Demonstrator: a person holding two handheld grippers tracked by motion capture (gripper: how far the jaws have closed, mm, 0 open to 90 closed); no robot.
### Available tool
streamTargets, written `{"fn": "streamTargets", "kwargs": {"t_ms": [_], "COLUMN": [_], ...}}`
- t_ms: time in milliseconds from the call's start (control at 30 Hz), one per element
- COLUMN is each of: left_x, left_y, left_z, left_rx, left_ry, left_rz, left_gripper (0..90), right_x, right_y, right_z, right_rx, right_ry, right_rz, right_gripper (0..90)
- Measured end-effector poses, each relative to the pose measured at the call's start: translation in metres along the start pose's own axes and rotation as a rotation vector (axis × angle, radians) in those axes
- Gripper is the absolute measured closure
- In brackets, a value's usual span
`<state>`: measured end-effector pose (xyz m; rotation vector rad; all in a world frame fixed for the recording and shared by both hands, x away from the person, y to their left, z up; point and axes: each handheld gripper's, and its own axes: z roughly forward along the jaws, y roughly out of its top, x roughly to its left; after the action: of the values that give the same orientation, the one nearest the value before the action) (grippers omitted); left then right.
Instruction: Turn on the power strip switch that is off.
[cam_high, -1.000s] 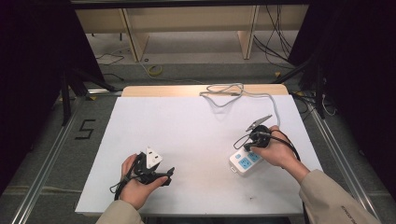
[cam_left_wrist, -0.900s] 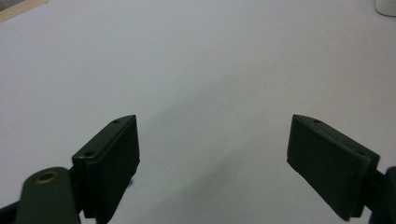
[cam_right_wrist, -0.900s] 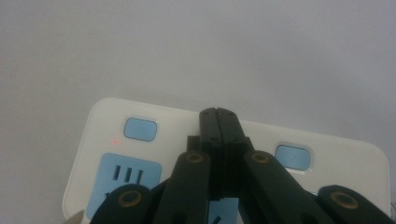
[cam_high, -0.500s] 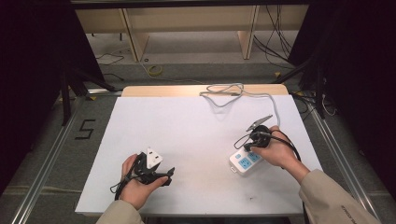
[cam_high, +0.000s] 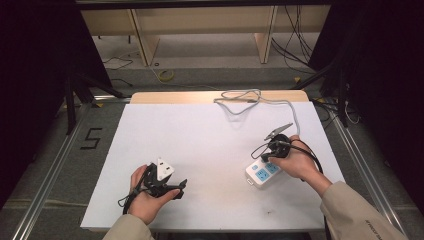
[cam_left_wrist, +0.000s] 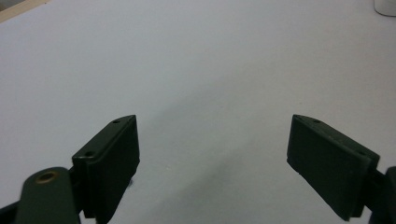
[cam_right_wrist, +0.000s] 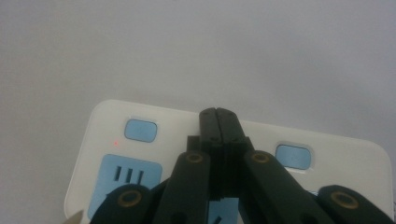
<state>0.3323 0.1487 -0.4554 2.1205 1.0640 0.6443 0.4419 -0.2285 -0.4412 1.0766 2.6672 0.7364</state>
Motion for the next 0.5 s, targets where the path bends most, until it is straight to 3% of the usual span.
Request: {"fn": "streamTargets", "kwargs": {"t_ms": [500], "left_x": [0.0003], "left_y": [0.0002], "left_z": [-0.0002], "left_rx": [-0.003], "left_ry": [0.002], "left_rz": [0.001], "left_gripper": [16.5], "right_x": [-0.0015], "right_y": [-0.0009], "right_z": [-0.0001], "right_rx": [-0.008], "right_ry": [0.01], "right_rz": [0.009], "right_gripper": [90.0]}}
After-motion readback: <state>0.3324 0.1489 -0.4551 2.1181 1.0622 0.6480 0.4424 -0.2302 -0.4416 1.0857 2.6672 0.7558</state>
